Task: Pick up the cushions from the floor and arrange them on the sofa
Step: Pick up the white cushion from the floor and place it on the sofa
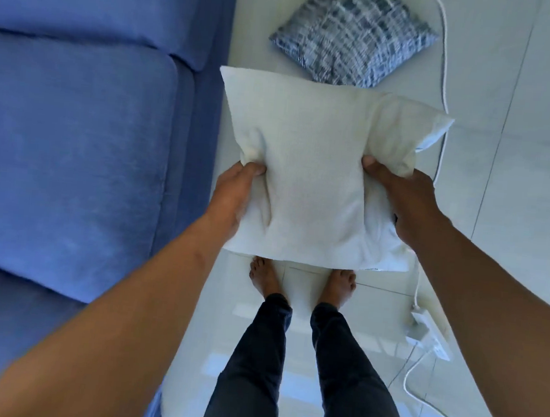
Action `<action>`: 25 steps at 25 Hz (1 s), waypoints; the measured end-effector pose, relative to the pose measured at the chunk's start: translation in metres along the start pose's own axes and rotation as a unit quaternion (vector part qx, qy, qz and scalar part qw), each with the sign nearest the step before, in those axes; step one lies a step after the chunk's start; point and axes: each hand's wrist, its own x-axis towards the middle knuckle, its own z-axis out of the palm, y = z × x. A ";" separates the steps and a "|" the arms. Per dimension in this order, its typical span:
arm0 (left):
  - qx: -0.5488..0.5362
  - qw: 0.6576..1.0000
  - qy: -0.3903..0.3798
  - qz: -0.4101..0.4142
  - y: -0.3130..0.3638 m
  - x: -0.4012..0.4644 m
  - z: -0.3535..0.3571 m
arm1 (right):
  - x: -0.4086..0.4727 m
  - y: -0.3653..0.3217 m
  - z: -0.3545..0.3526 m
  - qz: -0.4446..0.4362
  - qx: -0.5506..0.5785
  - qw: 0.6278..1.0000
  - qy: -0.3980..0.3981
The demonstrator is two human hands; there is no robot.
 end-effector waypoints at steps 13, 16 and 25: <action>-0.114 0.983 0.078 0.121 0.127 -0.210 -0.116 | -0.196 -0.184 0.042 -0.150 0.002 0.984 -0.092; -0.149 0.974 0.103 0.138 0.132 -0.235 -0.142 | -0.216 -0.203 0.065 -0.171 -0.021 0.976 -0.133; -0.210 0.941 0.194 0.182 0.138 -0.207 -0.246 | -0.233 -0.253 0.212 -0.202 -0.133 0.947 -0.211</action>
